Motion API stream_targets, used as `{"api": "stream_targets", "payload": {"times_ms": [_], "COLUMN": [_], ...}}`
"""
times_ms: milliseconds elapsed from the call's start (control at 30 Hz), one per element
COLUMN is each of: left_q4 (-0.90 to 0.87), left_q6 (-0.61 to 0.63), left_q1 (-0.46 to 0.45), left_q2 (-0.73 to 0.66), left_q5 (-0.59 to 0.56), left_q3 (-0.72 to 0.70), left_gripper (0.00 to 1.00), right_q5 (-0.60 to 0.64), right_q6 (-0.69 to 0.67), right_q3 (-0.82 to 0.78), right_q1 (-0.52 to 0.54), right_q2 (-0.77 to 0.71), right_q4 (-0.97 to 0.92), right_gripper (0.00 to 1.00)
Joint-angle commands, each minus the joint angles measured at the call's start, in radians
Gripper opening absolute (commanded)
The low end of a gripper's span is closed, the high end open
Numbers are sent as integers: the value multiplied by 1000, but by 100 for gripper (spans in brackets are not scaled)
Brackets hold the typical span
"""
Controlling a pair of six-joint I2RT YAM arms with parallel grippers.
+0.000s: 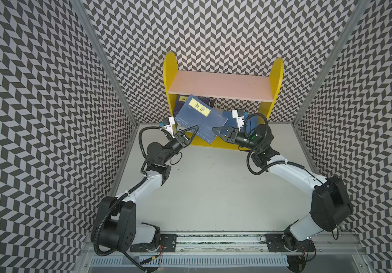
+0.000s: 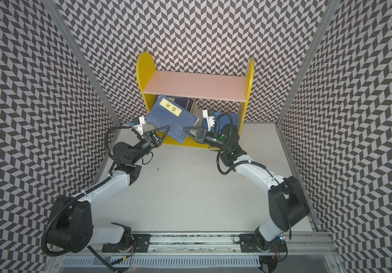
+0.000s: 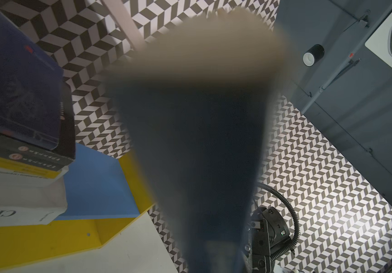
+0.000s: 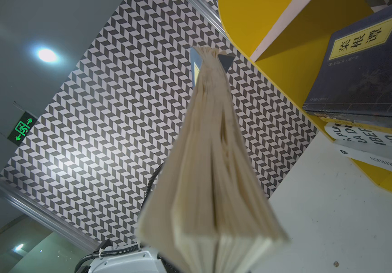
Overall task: Stacking books/files
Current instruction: Place the book at the bookshelf.
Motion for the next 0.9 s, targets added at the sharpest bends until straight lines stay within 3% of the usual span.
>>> {"api": "stream_targets", "payload": {"times_ms": [0,300,533,867], "left_q4": [-40,-153,-295,-299], "left_q6": [-10,17,67,-34], "left_q1": [-11,-36,3,77], "left_q2": [-20,-5,89,311], "left_q5": [-57,-144,-180,-149], "left_q3": [-41,-40,143,373], "left_gripper": [0,0,0,0], "right_q5": [29,97,168,161], "right_q6": [40,88,40,43], "right_q3": [-8,-58,52,251], "right_q1": [2,0,-18,-64], "right_q2": [13,58,125,258], "right_q4": [73,109,34,-27], "right_gripper": [22,25,31,39]}}
